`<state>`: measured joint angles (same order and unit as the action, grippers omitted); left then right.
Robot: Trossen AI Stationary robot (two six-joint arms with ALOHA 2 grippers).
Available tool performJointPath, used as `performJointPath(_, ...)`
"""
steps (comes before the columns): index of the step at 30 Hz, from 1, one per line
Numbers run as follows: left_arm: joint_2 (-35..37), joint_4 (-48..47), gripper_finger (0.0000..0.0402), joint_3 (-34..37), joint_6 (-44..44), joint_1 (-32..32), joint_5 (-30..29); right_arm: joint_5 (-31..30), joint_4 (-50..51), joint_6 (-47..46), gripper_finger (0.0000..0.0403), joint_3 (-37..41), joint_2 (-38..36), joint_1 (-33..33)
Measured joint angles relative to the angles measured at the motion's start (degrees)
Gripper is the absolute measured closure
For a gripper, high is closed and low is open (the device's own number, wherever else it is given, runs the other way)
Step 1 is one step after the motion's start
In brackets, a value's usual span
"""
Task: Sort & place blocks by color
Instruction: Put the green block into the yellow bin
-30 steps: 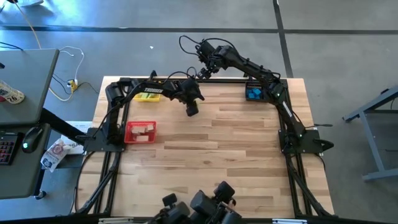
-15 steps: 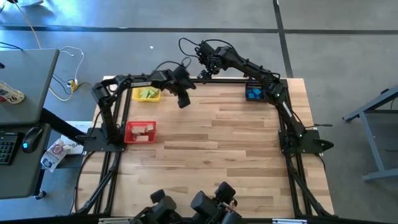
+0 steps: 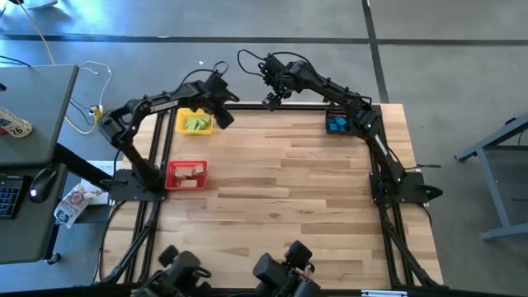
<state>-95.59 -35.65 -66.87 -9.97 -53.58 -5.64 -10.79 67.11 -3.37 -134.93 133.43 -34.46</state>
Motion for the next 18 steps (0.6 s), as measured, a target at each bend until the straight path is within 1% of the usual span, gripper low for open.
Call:
performJointPath(6,6.33,0.28,0.0300,7.32,3.25,-2.71,-0.35,0.00,-0.04,-0.01,0.0153,0.00,0.00,0.00)
performJointPath(10,8.51,0.76,0.0299,11.04,5.85,-4.11,-1.10,-0.01,-0.04,-0.03,0.0153,0.00,0.00,0.00)
performJointPath(12,8.55,1.17,0.0289,12.07,6.65,-4.50,-1.31,-0.02,-0.06,-0.12,0.0153,0.00,0.00,0.00)
performJointPath(18,6.95,1.45,0.0234,13.97,6.79,-5.52,-1.26,0.00,-0.02,-0.65,0.0153,0.00,0.00,0.00)
